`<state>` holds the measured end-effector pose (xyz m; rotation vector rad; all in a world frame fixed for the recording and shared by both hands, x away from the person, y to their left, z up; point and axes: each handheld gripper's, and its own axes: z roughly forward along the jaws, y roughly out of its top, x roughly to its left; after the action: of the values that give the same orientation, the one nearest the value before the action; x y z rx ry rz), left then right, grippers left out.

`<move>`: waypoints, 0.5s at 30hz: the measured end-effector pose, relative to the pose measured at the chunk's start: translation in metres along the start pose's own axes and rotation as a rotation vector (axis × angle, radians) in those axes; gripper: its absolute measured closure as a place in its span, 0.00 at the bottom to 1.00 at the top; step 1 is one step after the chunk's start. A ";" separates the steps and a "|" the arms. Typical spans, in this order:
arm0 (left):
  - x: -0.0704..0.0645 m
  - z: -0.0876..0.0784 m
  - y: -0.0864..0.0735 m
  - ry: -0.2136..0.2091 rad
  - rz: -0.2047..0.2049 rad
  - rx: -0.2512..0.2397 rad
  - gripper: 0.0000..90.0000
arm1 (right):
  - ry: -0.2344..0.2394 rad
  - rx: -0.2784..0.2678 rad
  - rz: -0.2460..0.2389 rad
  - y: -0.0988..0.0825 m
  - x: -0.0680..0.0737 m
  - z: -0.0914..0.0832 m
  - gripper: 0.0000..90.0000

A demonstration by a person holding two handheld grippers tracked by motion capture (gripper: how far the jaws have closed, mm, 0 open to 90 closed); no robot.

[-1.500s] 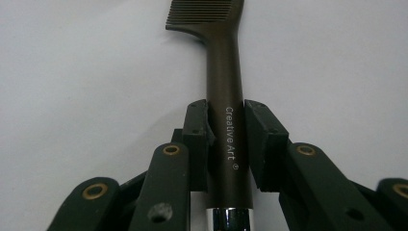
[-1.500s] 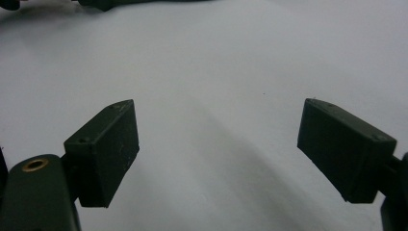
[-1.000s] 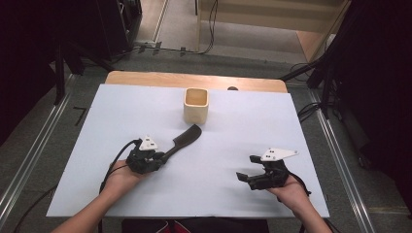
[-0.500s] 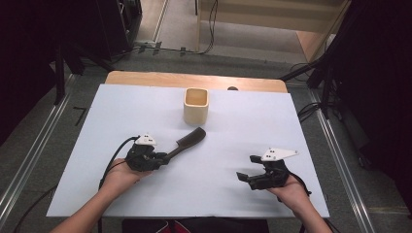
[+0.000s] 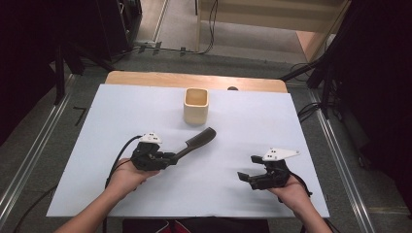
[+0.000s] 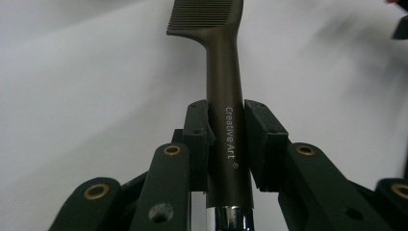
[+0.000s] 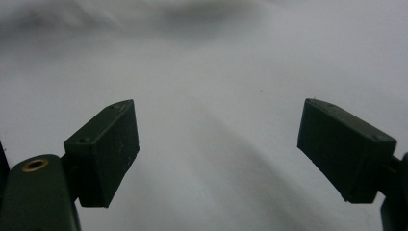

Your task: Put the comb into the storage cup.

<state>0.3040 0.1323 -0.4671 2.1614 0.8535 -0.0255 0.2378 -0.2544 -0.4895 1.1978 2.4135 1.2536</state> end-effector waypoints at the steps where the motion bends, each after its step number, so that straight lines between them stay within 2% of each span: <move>1: -0.002 0.001 0.002 -0.009 0.001 0.006 0.81 | -0.004 0.000 0.007 -0.001 0.000 -0.001 0.14; 2: -0.005 0.002 0.003 -0.002 0.005 0.002 0.81 | -0.004 0.000 0.007 -0.001 0.000 -0.001 0.14; 10: -0.017 0.011 0.018 -0.046 0.009 -0.010 0.81 | -0.018 -0.008 0.016 -0.004 0.000 -0.006 0.14; 12: -0.021 0.017 0.024 -0.063 0.000 -0.035 0.81 | -0.023 -0.010 0.019 -0.005 0.000 -0.007 0.14; 15: -0.024 0.021 0.028 -0.062 0.005 -0.033 0.81 | -0.029 -0.013 0.028 -0.005 0.000 -0.009 0.14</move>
<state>0.3074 0.0915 -0.4559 2.1204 0.8082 -0.0747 0.2305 -0.2613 -0.4881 1.2411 2.3727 1.2485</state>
